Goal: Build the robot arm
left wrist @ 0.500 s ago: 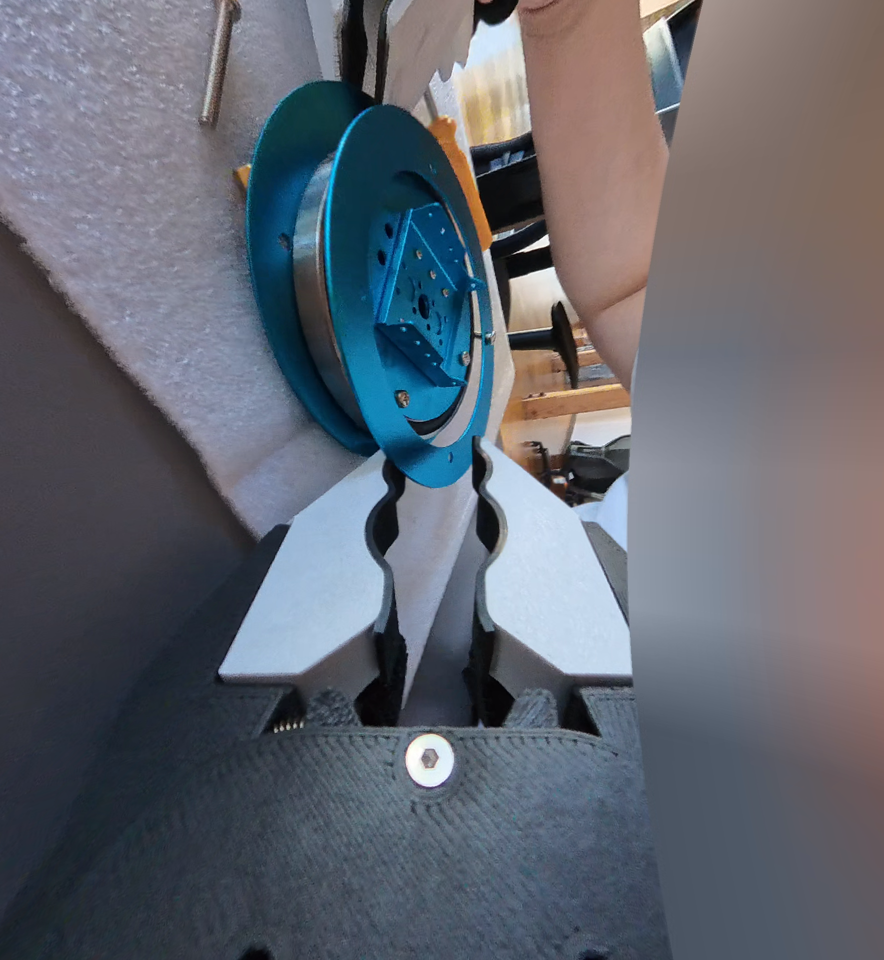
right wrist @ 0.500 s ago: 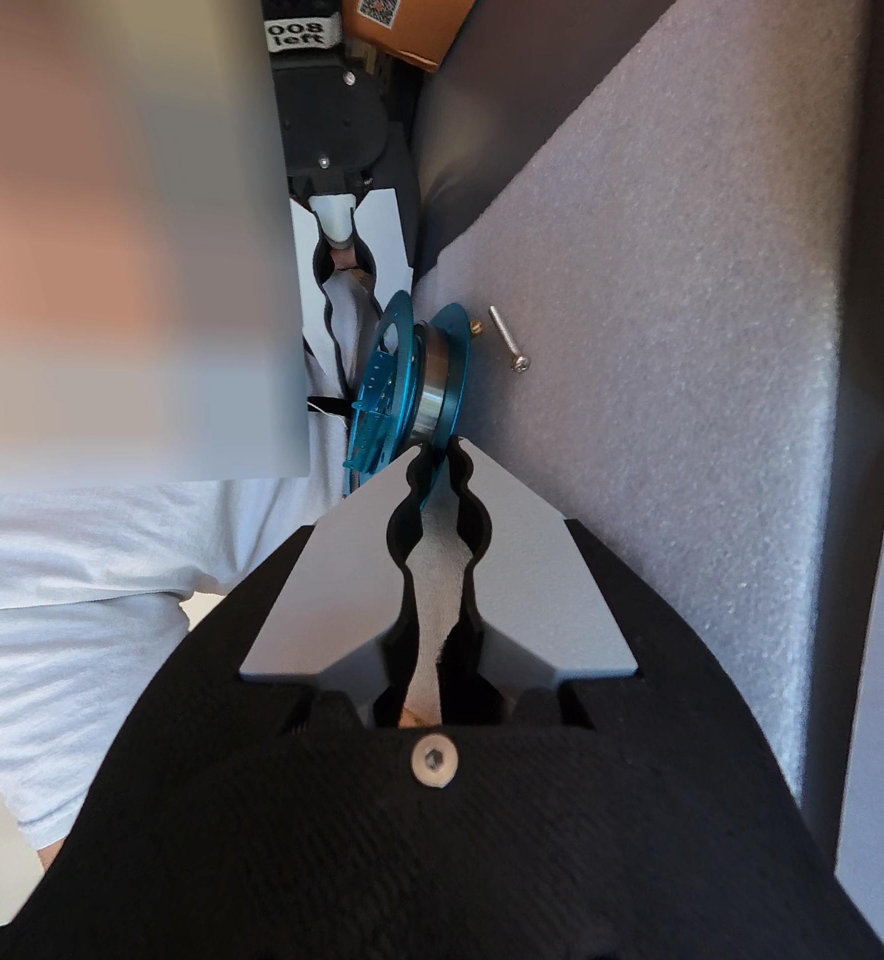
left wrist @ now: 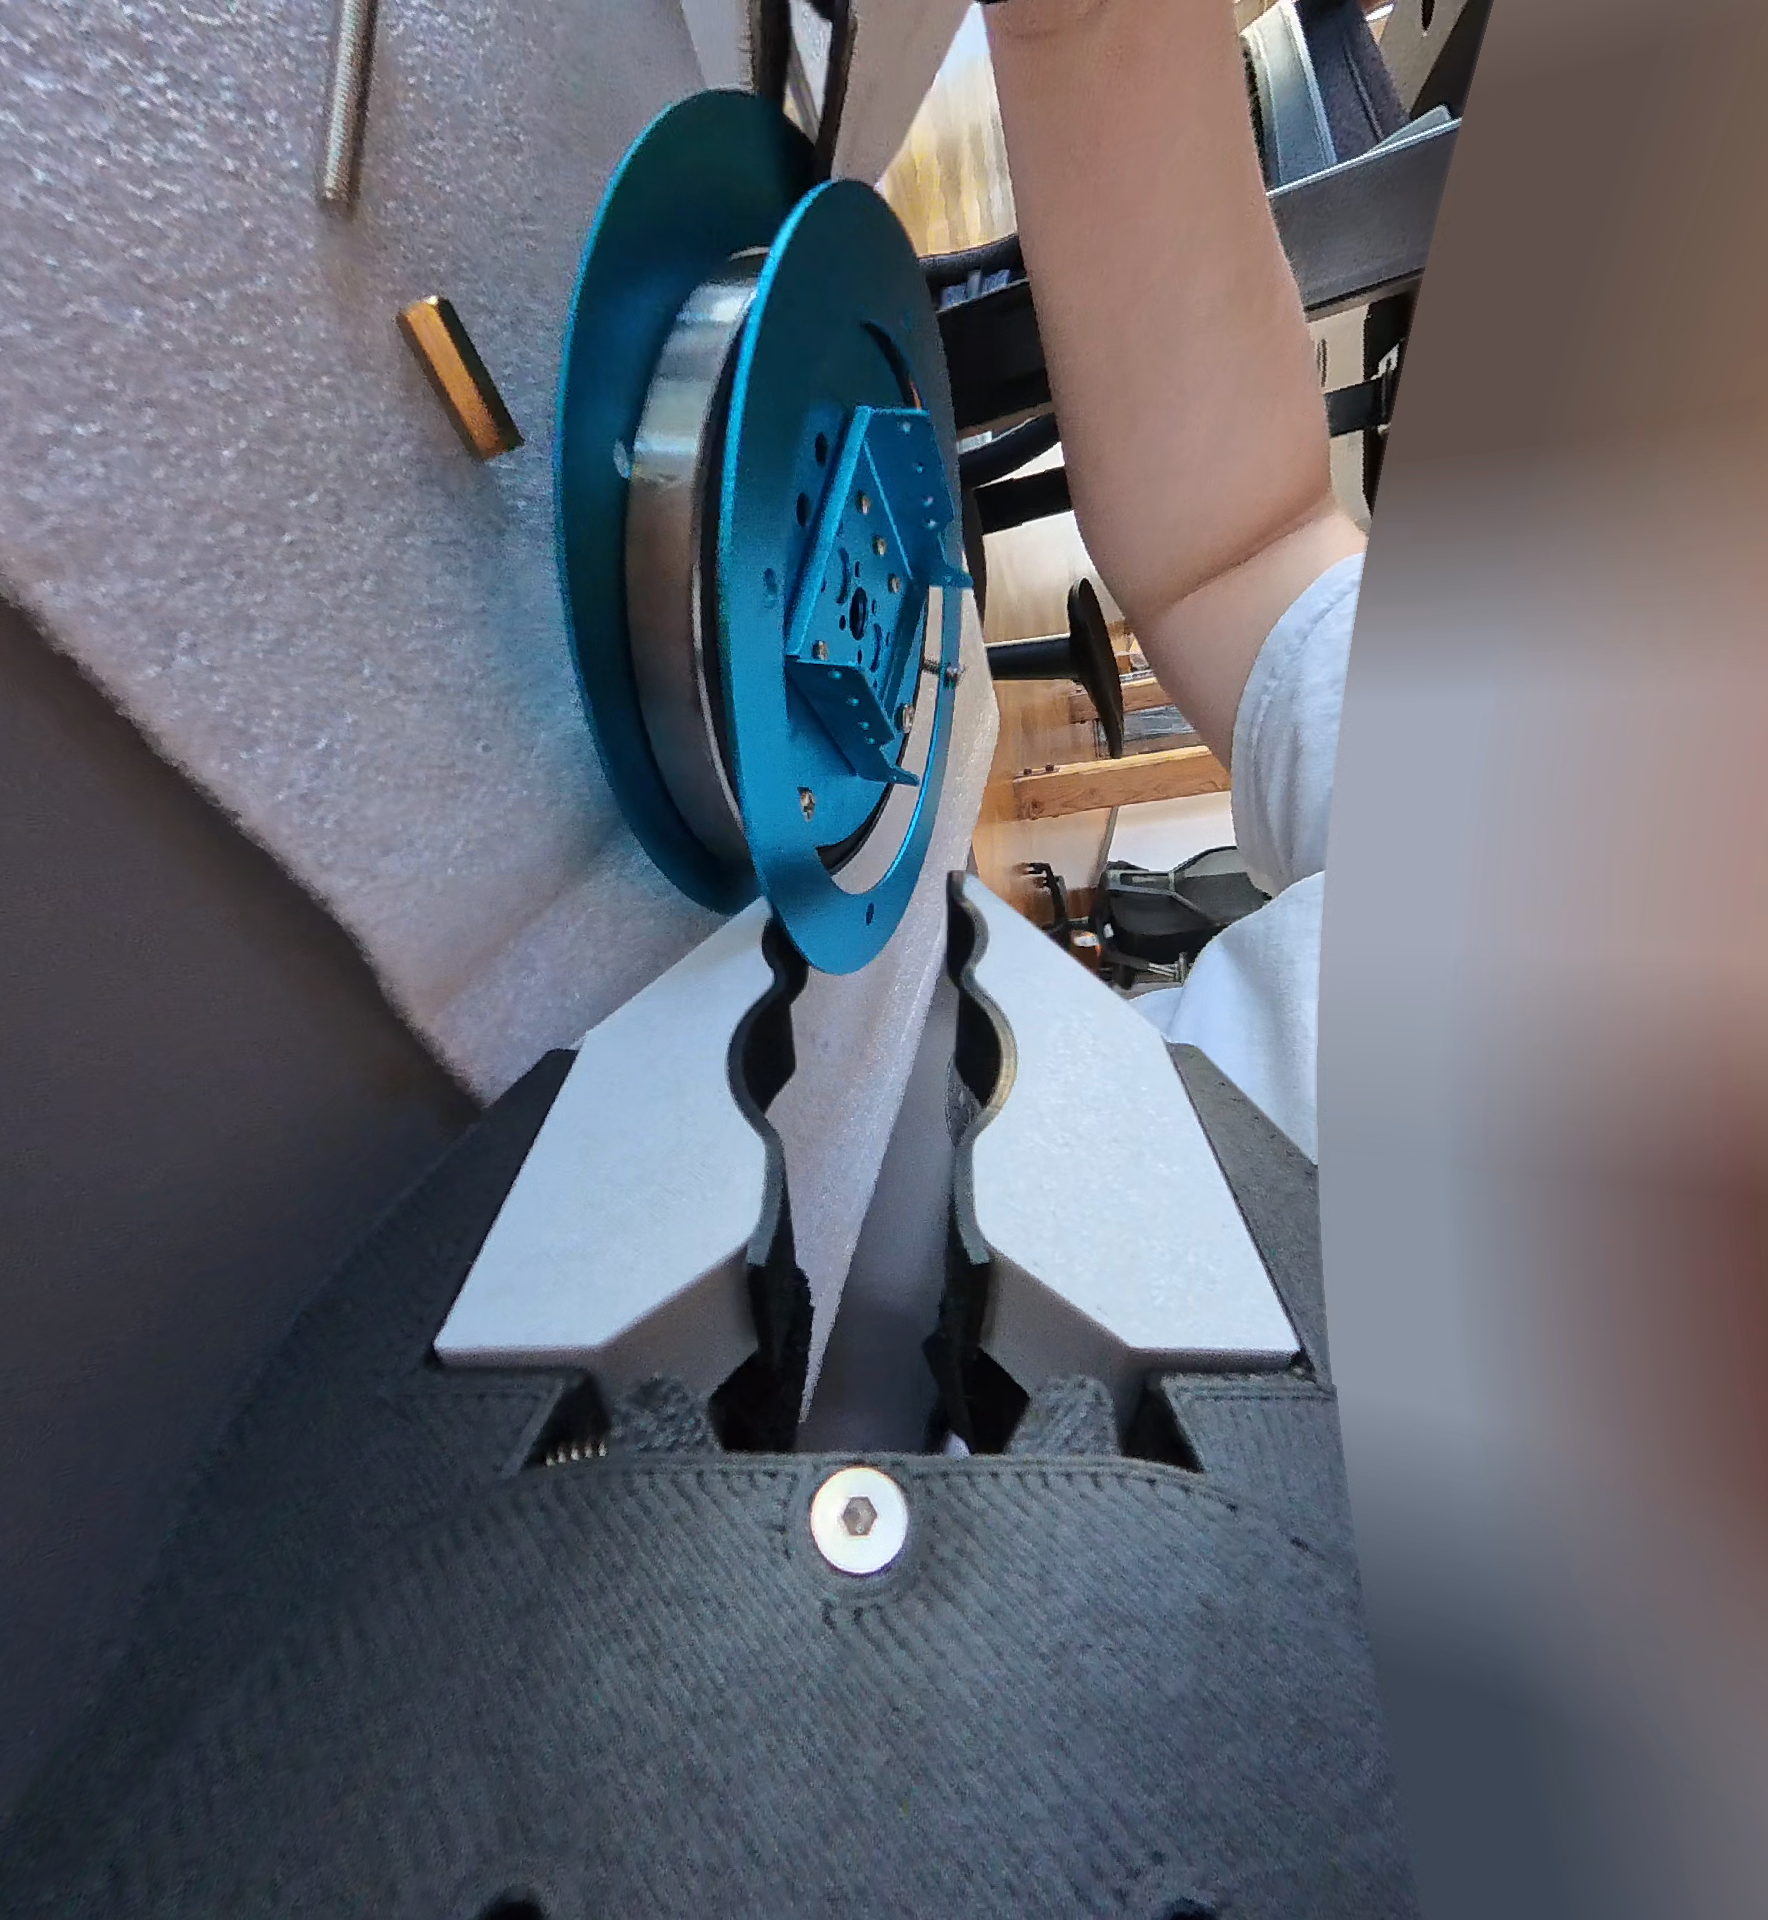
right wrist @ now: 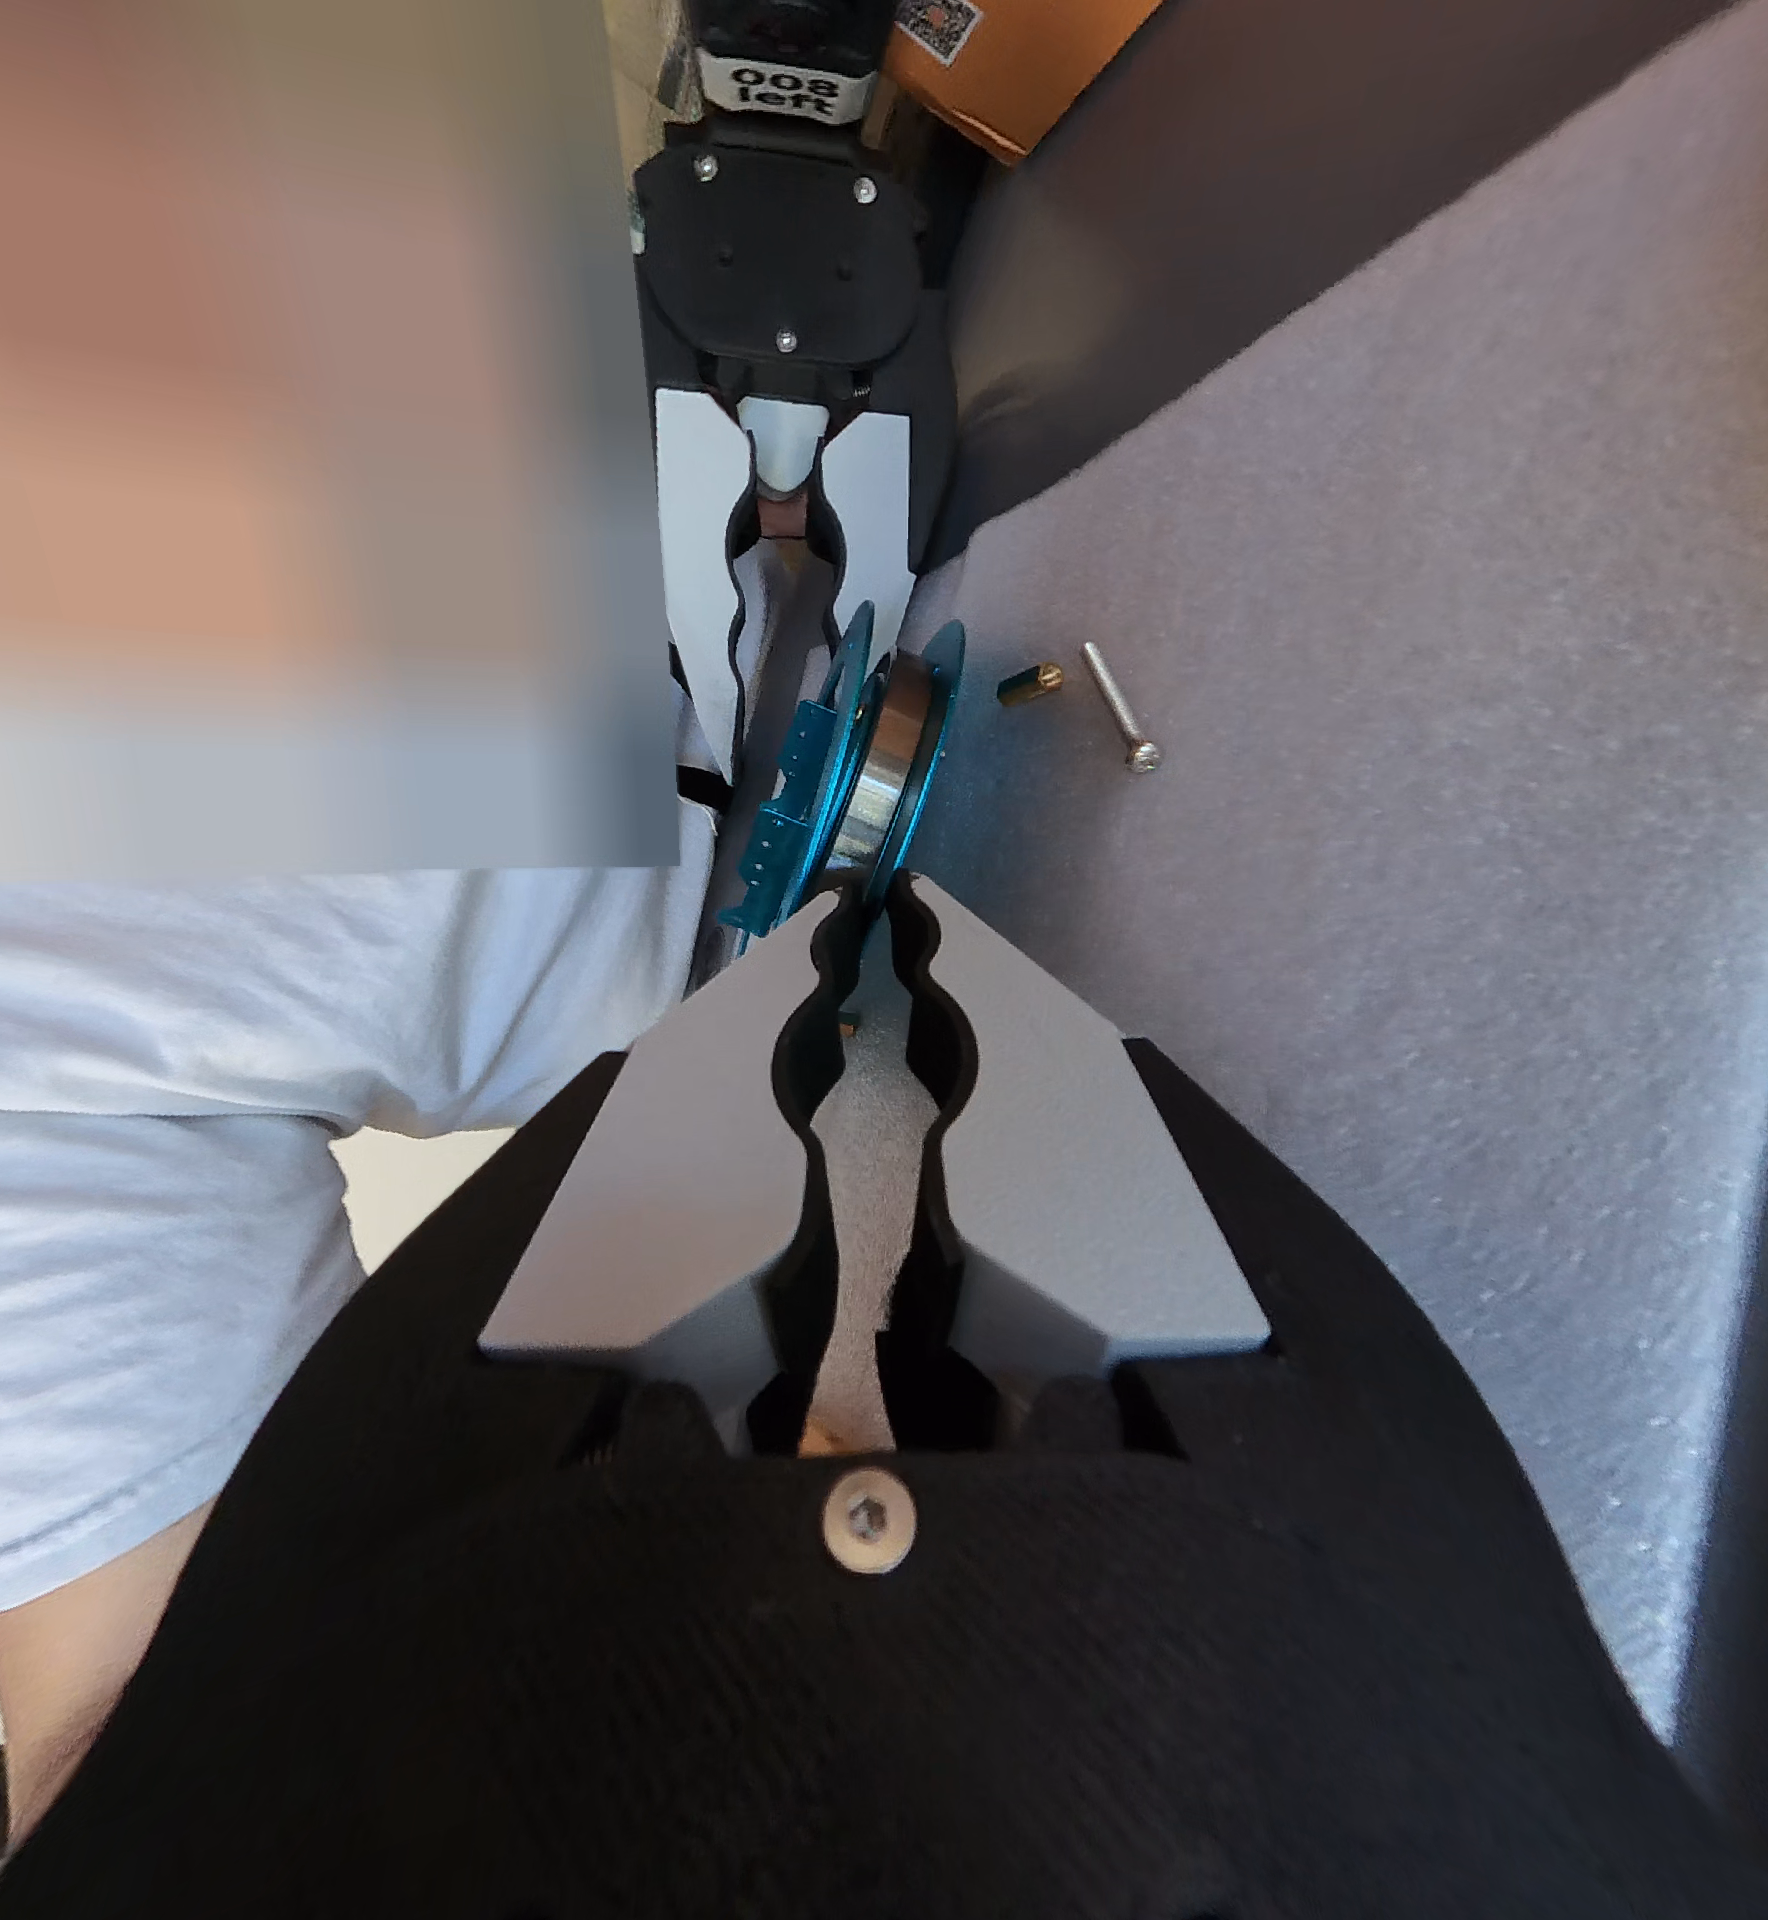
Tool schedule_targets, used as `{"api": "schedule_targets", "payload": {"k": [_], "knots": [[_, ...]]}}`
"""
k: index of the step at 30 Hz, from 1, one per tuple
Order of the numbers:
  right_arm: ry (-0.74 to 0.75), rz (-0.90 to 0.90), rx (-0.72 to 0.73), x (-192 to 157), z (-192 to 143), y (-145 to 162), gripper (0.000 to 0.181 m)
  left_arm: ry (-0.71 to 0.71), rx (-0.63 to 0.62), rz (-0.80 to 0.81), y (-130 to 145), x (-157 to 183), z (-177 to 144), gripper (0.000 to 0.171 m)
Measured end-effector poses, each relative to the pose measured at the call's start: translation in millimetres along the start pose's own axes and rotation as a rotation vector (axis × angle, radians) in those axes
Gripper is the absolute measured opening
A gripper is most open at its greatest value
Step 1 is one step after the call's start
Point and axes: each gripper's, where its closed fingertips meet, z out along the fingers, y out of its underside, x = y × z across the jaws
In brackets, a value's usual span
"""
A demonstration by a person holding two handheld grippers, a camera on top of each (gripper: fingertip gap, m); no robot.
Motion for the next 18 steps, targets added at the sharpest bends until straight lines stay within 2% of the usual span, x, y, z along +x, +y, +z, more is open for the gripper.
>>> {"api": "schedule_targets", "payload": {"k": [3,10,18], "knots": [[0.016,-0.024,-0.017,-2,0,2,0.004,0.008,-0.005,-0.004,2,1,2,0.025],[0.03,-0.129,-0.022,-13,1,2,0.004,-0.075,-0.022,0.052,6,-4,6,0.008],[0.03,-0.154,-0.008,-10,1,2,0.004,-0.223,-0.02,0.129,5,-7,0,0.013]]}}
